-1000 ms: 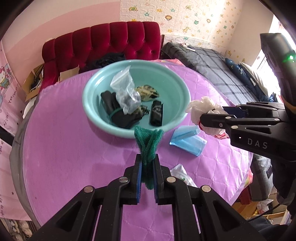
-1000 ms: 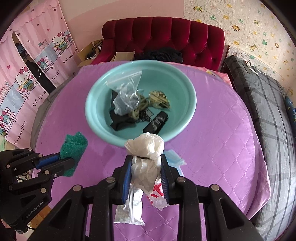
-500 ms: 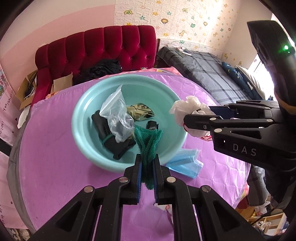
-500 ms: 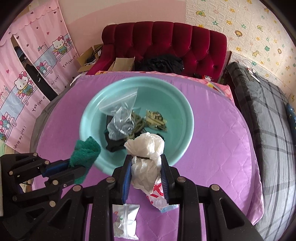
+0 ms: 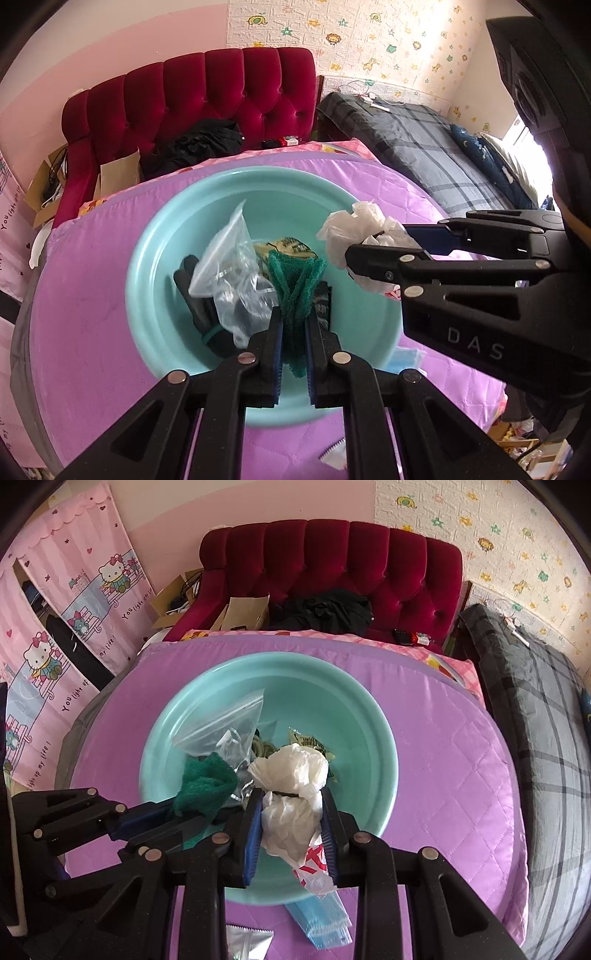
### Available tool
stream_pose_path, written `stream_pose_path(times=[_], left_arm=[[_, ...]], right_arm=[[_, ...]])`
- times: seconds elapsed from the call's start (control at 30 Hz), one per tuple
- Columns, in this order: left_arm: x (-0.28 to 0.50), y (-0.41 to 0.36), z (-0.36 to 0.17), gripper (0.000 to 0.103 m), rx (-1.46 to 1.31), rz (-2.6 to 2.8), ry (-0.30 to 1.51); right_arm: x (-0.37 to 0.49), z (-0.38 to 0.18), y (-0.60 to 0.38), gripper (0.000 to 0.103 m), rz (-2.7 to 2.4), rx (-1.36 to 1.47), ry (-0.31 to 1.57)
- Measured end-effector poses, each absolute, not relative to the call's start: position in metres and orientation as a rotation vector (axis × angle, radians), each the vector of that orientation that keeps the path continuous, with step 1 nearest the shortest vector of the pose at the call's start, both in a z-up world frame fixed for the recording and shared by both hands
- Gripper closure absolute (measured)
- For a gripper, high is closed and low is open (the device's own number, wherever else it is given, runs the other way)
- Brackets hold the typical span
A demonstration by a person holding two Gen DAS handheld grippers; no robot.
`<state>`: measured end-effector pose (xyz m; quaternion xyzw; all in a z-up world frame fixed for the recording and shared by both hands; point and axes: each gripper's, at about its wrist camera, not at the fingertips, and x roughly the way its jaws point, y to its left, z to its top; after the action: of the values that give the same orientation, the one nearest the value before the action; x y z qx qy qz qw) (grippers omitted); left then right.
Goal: Organize soft objects
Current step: 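Carry the pad in the left tool over the basin while the right tool carries the white bag, then open both tools to drop the green pad and white bag into the basin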
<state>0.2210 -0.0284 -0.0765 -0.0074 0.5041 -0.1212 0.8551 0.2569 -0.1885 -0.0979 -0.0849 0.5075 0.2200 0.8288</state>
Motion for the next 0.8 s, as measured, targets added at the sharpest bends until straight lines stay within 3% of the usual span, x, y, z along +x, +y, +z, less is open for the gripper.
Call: stream_pose_path(times=[0.8], left_arm=[[0.285, -0.019, -0.126, 0.092, 0.013, -0.208, 1.112]], right_arm=[[0.328, -0.159, -0.171, 0.072, 0.437, -0.131, 1.193]])
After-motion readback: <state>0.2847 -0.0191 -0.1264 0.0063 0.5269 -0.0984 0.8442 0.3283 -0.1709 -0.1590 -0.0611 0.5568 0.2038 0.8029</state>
